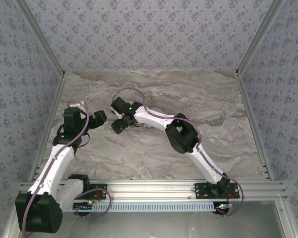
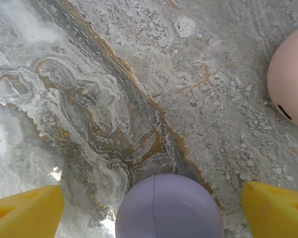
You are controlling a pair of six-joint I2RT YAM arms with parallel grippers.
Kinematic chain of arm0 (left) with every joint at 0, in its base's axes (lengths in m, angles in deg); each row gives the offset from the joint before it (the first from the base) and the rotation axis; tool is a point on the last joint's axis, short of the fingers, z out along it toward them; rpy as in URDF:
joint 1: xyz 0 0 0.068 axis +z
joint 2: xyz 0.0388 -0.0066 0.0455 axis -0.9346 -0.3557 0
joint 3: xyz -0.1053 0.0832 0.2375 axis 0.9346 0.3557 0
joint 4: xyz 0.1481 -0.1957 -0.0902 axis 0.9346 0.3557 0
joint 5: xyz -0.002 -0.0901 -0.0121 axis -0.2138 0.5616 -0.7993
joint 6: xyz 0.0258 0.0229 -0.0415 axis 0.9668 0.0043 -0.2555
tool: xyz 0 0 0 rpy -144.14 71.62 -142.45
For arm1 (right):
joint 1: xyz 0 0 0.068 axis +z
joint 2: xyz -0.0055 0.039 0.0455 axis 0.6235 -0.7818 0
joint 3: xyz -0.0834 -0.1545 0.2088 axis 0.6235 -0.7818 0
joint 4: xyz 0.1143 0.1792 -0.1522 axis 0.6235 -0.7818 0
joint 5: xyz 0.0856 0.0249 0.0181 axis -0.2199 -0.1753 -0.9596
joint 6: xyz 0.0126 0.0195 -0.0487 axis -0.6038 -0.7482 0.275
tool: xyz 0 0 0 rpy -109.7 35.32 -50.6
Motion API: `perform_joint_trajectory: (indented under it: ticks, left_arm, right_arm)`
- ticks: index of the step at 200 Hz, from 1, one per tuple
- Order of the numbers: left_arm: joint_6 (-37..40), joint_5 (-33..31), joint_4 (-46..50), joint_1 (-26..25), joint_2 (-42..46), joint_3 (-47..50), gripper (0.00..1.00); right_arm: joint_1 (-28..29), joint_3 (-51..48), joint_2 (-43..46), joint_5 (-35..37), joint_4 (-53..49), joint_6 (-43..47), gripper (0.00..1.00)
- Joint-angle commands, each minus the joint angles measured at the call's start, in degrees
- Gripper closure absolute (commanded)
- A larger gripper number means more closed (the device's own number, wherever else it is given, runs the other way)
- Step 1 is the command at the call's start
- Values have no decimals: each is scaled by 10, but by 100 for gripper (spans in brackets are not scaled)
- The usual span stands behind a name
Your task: Insert wireless bluetooth earbuds into charging case
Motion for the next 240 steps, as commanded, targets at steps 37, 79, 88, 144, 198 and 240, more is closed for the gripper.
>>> perform_joint_trajectory:
  ticks: [37,79,88,144,198,240]
  left_arm:
    - [2,-3,12,8,18,-7,13]
    - [3,-3,13,10,17,-7,13]
    - [4,-3,12,10,17,-7,13]
    - [4,-4,14,10,17,-5,12]
    - [7,-7,19,12,20,-7,12]
    - [9,-9,21,13,22,-8,11]
  right_arm:
    - [6,-21,11,-52,-26,12,20]
    - [15,-79,50,-57,-6,3,21]
    - [18,-86,57,-56,-4,4,21]
    - [36,-113,79,-60,6,3,20]
    - [51,-115,72,-72,16,2,20]
    - [61,-108,66,-88,26,6,20]
